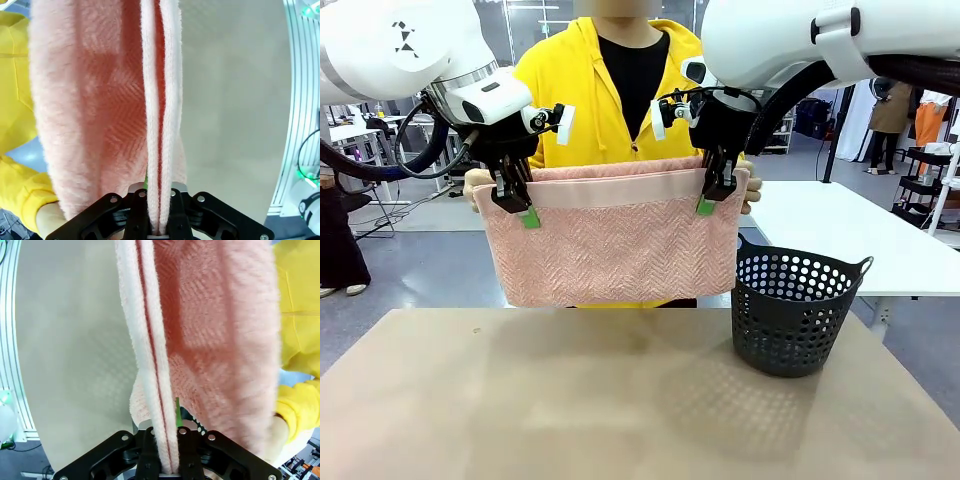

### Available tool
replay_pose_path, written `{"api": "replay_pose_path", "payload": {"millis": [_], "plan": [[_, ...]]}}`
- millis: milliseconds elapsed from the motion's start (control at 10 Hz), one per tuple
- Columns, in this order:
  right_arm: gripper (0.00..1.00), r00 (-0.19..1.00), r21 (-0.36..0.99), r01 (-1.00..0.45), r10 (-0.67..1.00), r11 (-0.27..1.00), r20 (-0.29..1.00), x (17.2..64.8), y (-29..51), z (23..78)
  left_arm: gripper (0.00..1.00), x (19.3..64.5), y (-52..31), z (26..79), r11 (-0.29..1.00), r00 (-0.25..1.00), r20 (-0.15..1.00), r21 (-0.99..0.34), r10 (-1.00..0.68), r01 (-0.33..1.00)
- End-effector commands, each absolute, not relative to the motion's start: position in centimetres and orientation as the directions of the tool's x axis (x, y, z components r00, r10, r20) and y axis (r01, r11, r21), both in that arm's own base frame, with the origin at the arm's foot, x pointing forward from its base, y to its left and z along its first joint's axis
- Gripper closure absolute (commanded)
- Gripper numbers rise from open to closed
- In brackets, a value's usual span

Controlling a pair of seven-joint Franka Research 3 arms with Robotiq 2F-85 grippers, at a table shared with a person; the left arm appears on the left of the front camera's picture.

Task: Fold the towel.
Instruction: Release the end of the 100 cm Hotel Towel you were holding.

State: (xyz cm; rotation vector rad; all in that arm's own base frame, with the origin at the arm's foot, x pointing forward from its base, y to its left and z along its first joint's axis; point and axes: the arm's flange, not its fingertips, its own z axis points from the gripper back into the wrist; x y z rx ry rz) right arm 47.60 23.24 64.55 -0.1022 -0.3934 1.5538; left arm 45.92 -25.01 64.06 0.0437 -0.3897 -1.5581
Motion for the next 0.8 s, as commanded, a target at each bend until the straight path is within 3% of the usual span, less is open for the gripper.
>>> {"api": "replay_pose_path", "payload": {"millis": [0,700], "plan": [[1.00,-0.029,-0.316,-0.948,0.984,0.029,0.177,47.55,22.95,64.63,1.00,45.96,-24.90,64.07,0.026,-0.034,0.216,0.269,-0.976,0.963],[1.00,-0.029,-0.316,-0.948,0.984,0.029,0.177,47.55,22.95,64.63,1.00,45.96,-24.90,64.07,0.026,-0.034,0.216,0.269,-0.976,0.963]]}}
